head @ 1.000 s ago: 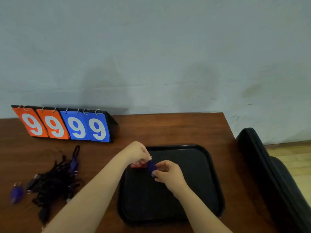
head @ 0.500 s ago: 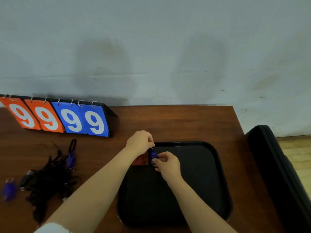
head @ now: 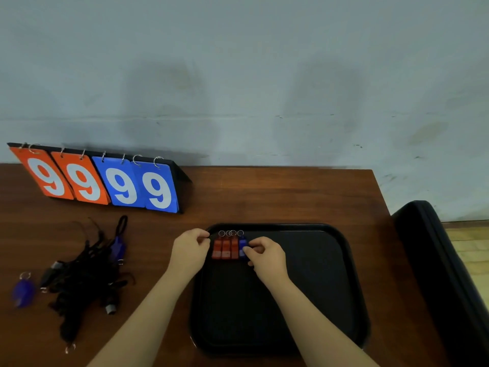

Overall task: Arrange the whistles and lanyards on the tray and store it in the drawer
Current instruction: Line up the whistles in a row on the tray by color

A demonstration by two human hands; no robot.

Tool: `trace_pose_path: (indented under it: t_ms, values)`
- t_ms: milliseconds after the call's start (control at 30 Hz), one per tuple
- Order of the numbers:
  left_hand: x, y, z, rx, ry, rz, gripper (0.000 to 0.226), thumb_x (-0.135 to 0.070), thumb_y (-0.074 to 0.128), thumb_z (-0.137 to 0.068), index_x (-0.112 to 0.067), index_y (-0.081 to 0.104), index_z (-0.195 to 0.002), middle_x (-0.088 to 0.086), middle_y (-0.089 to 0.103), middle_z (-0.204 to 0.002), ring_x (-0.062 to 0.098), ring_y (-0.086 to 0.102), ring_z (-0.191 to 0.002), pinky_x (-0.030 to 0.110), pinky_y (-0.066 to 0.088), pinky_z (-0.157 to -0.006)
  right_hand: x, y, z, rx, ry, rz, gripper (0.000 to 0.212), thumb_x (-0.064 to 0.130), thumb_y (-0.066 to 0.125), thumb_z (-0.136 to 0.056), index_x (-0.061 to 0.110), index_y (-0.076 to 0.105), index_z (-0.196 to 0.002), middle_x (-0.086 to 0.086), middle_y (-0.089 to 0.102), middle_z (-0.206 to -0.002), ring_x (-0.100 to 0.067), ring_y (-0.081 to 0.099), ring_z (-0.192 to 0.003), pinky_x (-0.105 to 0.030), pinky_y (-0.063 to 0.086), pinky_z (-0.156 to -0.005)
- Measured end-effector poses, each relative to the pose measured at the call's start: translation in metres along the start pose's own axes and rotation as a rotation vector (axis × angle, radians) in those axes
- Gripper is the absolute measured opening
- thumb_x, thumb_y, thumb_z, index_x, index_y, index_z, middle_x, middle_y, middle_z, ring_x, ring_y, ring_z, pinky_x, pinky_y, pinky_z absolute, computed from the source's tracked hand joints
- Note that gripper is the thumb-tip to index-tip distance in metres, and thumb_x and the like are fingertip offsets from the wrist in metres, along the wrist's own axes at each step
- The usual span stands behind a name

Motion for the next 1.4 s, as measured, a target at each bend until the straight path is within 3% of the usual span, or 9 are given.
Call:
trace_pose_path:
  t_ms: [167,333,467,700,1000,1167,1267,1333,1400]
  values:
    - [-0.003,0.009,0.003,-0.008,0.045,-0.065,0.028,-0.018,0.059,-0.093,-0.012,0.066,-0.119,0.004,0.064,-0.116,0.01,0.057,-0.094,0.022,0.046,-0.084,0.002,0.001,-0.001,0.003,-0.011,0.034,0.015,0.024,0.067,-0.09,0.024,0.063,-0.105,0.008,0.065,-0.09,-0.008,0.067,-0.074,-0.017,0.051,-0.064]
    - [0.0,0.016,0.004,0.029,-0.004,-0.024,0.029,-0.019,0.06,-0.092,-0.015,0.064,-0.121,0.003,0.064,-0.117,0.016,0.063,-0.101,0.032,0.053,-0.091,0.002,0.0,0.0,0.017,-0.022,0.067,0.014,0.024,0.066,-0.091,0.025,0.064,-0.105,0.008,0.065,-0.092,-0.006,0.066,-0.074,-0.015,0.048,-0.06]
    - [-0.003,0.015,0.008,-0.001,0.014,-0.038,0.031,-0.02,0.059,-0.093,-0.015,0.062,-0.123,0.003,0.062,-0.121,0.014,0.059,-0.108,0.025,0.048,-0.09,0.003,0.0,0.001,0.014,-0.031,0.101,0.017,0.025,0.068,-0.089,0.024,0.064,-0.106,0.009,0.063,-0.095,-0.005,0.062,-0.08,-0.018,0.051,-0.068]
    - [0.003,-0.011,0.032,-0.07,0.012,0.004,0.03,-0.021,0.059,-0.093,-0.014,0.063,-0.122,0.003,0.064,-0.119,0.014,0.06,-0.107,0.026,0.048,-0.089,0.017,0.001,0.025,-0.042,-0.121,0.157,0.019,0.023,0.066,-0.091,0.022,0.059,-0.109,0.011,0.056,-0.087,-0.001,0.055,-0.076,-0.013,0.037,-0.059]
    - [0.042,-0.058,0.081,-0.205,-0.049,0.011,0.02,-0.024,0.056,-0.093,-0.024,0.067,-0.11,-0.002,0.064,-0.117,0.016,0.059,-0.107,0.031,0.049,-0.088,0.045,0.058,0.069,0.106,-0.313,0.292,0.007,0.024,0.062,-0.093,0.021,0.063,-0.1,0.014,0.056,-0.086,0.0,0.054,-0.079,-0.012,0.039,-0.064]
    - [0.092,-0.087,0.1,-0.25,-0.157,0.004,0.02,-0.023,0.053,-0.095,-0.023,0.065,-0.111,-0.001,0.065,-0.109,0.012,0.058,-0.083,0.031,0.054,-0.075,0.063,0.111,0.086,0.205,-0.428,0.494,0.017,0.025,0.061,-0.094,0.019,0.063,-0.11,0.004,0.062,-0.101,-0.009,0.057,-0.087,-0.021,0.044,-0.073]
    - [0.12,-0.103,0.105,-0.248,-0.205,0.008,0.022,-0.022,0.051,-0.097,-0.02,0.063,-0.115,-0.004,0.064,-0.091,0.013,0.061,-0.068,0.033,0.056,-0.064,0.075,0.144,0.091,0.249,-0.499,0.603,0.023,0.026,0.059,-0.094,0.018,0.062,-0.115,-0.001,0.06,-0.113,-0.017,0.059,-0.098,-0.026,0.047,-0.078]
    - [0.135,-0.113,0.105,-0.254,-0.23,-0.026,0.024,-0.021,0.049,-0.097,-0.019,0.062,-0.118,-0.004,0.064,-0.081,0.014,0.06,-0.061,0.03,0.051,-0.051,0.084,0.164,0.092,0.28,-0.56,0.66,0.025,0.025,0.058,-0.094,0.016,0.061,-0.117,-0.004,0.058,-0.115,-0.019,0.059,-0.1,-0.029,0.049,-0.083]
    - [0.149,-0.124,0.105,-0.261,-0.254,-0.072,0.026,-0.02,0.047,-0.098,-0.017,0.061,-0.12,0.001,0.065,-0.088,0.014,0.059,-0.062,0.026,0.044,-0.048,0.091,0.182,0.091,0.301,-0.601,0.71,0.027,0.026,0.057,-0.094,0.016,0.059,-0.118,-0.005,0.056,-0.117,-0.021,0.058,-0.1,-0.029,0.048,-0.082]
Point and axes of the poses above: each hand's wrist, its own z-axis away from the middle knuckle, its own y-axis out of the palm, x = y × z, the point moved 5 cm from there along -z, towards the middle knuckle
